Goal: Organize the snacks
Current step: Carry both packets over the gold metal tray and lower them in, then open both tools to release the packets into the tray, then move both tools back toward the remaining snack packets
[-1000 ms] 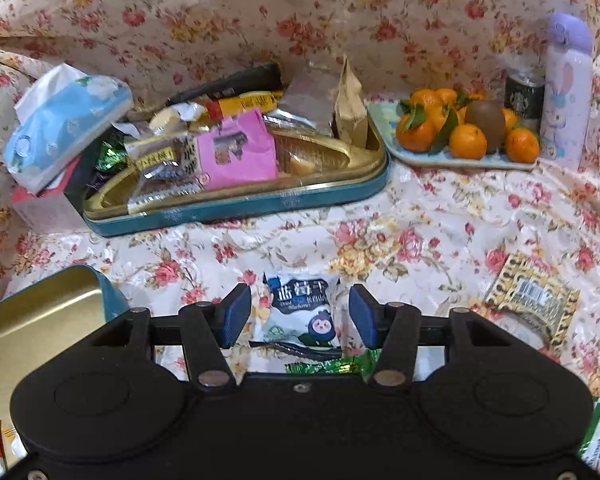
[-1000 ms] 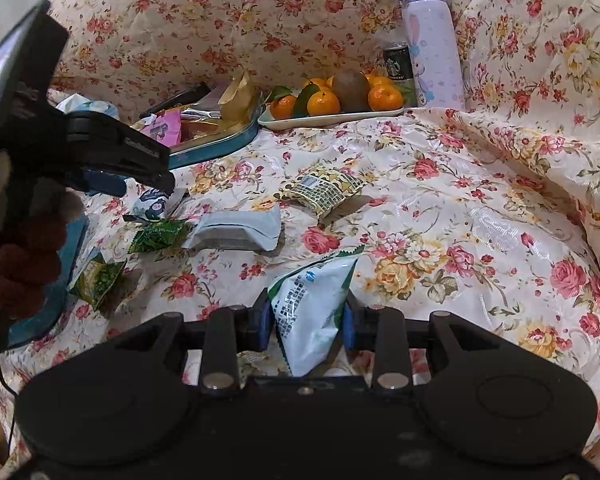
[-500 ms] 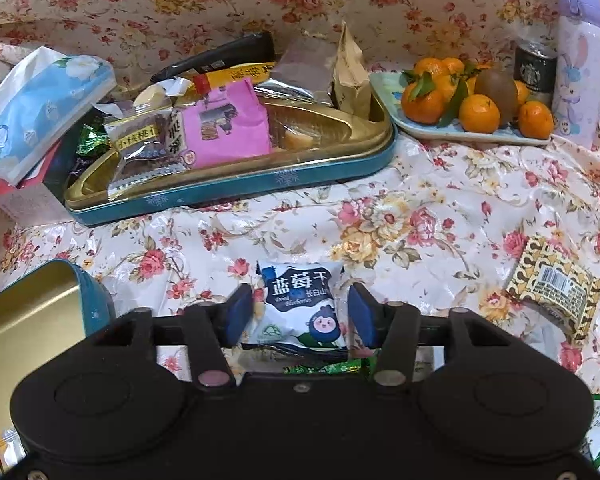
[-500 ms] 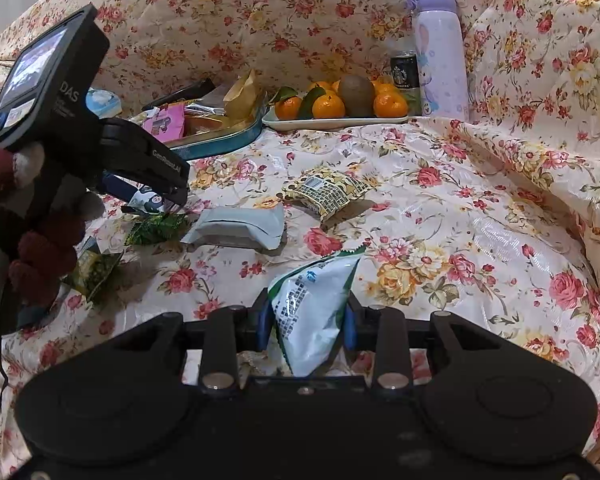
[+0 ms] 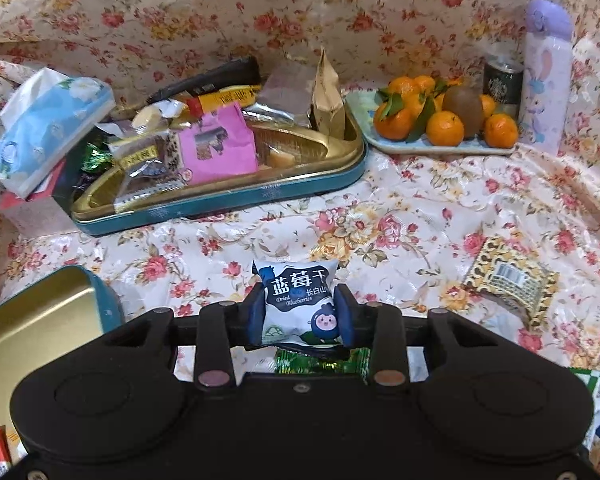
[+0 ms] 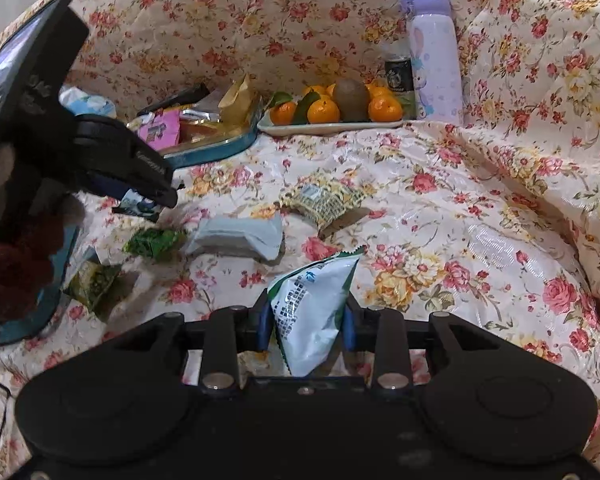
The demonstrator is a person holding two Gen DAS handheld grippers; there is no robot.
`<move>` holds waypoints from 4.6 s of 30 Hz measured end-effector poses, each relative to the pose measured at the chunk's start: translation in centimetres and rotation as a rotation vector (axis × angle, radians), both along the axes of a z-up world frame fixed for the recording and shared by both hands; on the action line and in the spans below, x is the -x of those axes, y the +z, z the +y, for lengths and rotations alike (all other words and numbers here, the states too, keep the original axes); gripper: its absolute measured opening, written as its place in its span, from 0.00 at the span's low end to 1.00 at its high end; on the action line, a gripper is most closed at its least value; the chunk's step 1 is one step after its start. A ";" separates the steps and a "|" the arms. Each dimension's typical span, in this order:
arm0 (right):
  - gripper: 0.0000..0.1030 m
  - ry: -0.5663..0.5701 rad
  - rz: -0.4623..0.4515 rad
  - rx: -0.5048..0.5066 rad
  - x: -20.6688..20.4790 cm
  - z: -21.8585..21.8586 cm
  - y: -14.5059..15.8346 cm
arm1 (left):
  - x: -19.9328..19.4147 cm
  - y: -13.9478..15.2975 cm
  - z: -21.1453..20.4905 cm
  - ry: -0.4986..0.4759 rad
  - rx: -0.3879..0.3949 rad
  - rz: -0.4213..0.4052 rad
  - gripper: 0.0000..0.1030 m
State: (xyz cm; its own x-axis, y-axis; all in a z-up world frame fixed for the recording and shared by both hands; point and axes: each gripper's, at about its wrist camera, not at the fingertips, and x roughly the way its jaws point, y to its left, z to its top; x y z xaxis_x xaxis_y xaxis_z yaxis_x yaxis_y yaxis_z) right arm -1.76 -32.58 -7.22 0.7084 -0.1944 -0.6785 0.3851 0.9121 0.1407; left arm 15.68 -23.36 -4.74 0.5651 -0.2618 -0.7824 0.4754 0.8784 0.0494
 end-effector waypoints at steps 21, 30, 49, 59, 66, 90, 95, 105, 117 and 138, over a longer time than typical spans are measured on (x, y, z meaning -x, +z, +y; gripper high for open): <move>0.34 0.065 0.026 -0.027 5.6 6.8 2.8 | 10.9 1.9 9.6 0.021 -0.011 0.075 0.43; 0.34 0.195 0.117 -0.042 7.5 11.5 1.7 | 13.7 -0.2 15.2 0.139 -0.018 0.135 0.43; 0.34 0.430 0.128 -0.084 5.0 19.6 3.0 | 12.5 -0.9 23.5 0.374 0.019 0.159 0.43; 0.34 0.485 0.086 -0.068 1.2 21.8 4.8 | 8.9 1.5 28.7 0.499 0.066 0.071 0.43; 0.34 0.499 0.051 -0.061 -2.2 22.7 6.3 | 5.5 2.1 31.9 0.596 0.083 0.031 0.43; 0.34 0.455 0.012 0.040 -15.9 24.1 5.0 | -4.2 -0.6 30.0 0.575 0.086 0.058 0.43; 0.34 0.462 0.009 0.067 -17.6 24.5 4.5 | -4.1 -0.4 29.5 0.545 0.080 -0.008 0.44; 0.46 0.433 0.026 0.060 -19.3 24.7 3.0 | -2.6 -0.3 30.5 0.572 0.099 0.027 0.44; 0.52 0.350 -0.075 0.038 -12.9 22.6 5.6 | 2.9 1.6 28.1 0.501 0.069 -0.008 0.44; 0.52 0.011 0.017 -0.037 2.7 11.0 2.3 | 12.0 0.4 16.8 0.238 -0.004 0.023 0.44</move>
